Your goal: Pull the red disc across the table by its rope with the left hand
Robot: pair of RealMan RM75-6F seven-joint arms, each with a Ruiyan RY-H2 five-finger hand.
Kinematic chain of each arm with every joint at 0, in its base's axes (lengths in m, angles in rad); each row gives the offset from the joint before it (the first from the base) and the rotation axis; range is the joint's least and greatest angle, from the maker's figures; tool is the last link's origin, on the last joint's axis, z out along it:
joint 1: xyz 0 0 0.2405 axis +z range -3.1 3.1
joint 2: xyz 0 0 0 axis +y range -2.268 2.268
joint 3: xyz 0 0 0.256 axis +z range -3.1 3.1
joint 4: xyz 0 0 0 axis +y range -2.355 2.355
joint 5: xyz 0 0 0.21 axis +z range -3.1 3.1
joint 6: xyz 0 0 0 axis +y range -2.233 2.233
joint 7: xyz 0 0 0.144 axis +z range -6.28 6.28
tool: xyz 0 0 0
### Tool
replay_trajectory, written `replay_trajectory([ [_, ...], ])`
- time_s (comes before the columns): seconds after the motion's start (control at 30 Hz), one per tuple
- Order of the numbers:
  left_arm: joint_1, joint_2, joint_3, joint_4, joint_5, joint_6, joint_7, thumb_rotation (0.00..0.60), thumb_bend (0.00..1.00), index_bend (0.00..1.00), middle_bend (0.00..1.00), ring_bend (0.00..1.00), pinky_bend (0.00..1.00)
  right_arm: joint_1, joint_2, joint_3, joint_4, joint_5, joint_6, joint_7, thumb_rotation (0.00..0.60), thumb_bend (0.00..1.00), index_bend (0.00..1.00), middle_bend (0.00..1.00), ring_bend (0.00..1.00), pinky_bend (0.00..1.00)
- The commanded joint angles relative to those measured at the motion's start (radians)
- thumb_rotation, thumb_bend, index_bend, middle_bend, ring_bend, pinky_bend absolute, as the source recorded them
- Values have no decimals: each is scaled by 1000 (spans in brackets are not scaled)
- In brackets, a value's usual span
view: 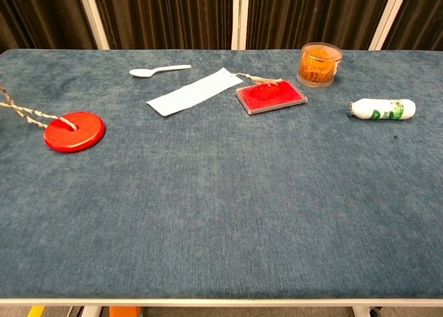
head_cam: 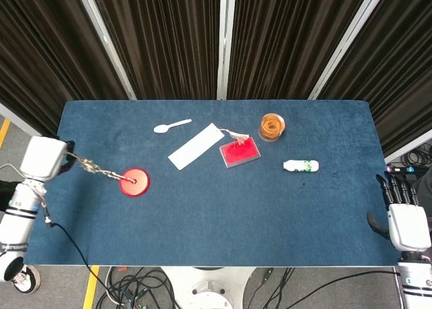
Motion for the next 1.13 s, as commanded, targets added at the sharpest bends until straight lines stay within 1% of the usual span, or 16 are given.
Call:
replay_trajectory([
  [0.03,-25,-24,26,-64,98,25,-61,600,329,749,913,660,706,1,-1,0,2,3,-3,2,600,238,0,23,0,0],
  [0.07,-35,-30,26,-74,103,11,-77,600,326,747,902,650,701,1,-2,0,4,4,-5,2,600,238,0,23,0,0],
  [0.1,-51,-24,38,-91,100,-42,-98,600,307,700,844,588,670,2,-2,0,5,5,-6,3,600,239,0,23,0,0],
  [0.13,-70,-3,58,-109,96,-114,-106,600,280,612,754,505,622,1,-2,0,5,6,-6,3,600,238,0,24,0,0],
  [0.17,-96,32,83,-141,87,-208,-112,600,217,379,490,296,473,1,-2,0,6,6,-6,4,600,238,0,24,0,0],
  [0.2,-127,71,94,-182,75,-291,-120,600,154,184,245,128,327,0,-2,0,7,7,-5,6,600,238,0,24,0,0],
  [0.23,-136,79,92,-197,75,-306,-121,600,119,93,118,54,248,-1,-2,0,8,8,-4,8,600,238,0,24,0,0],
  [0.27,-137,74,90,-199,82,-298,-118,600,82,45,15,3,179,-1,-2,1,9,10,-4,9,600,238,0,24,0,0],
  [0.3,-135,60,89,-193,93,-281,-112,600,55,41,0,0,165,-1,-1,3,11,13,-4,11,600,238,0,25,0,0],
  [0.37,-131,45,90,-185,97,-269,-112,600,32,40,0,0,164,-1,-2,3,14,18,-8,14,600,238,0,25,0,0],
  [0.53,-122,36,94,-175,102,-254,-128,600,23,40,0,0,162,1,-6,1,20,18,-14,17,600,238,0,25,0,0],
  [0.67,-87,47,84,-179,101,-178,-139,600,9,40,0,0,161,1,-6,2,19,16,-10,19,600,238,0,25,0,0],
  [0.77,-17,53,81,-185,83,-68,-111,600,8,40,0,0,161,-3,-4,0,18,8,-1,22,600,237,0,25,0,0],
  [0.9,129,18,105,-146,54,123,-68,600,21,42,15,0,161,-8,0,-11,19,-7,5,24,600,238,0,23,0,0],
  [1.0,225,-6,139,-113,42,213,-59,600,28,42,26,0,161,-13,5,-17,11,-21,15,23,600,238,0,21,0,0],
  [1.13,305,-27,174,-67,57,281,-82,600,28,43,26,0,161,-17,3,-22,9,-33,25,20,600,236,0,21,0,0],
])
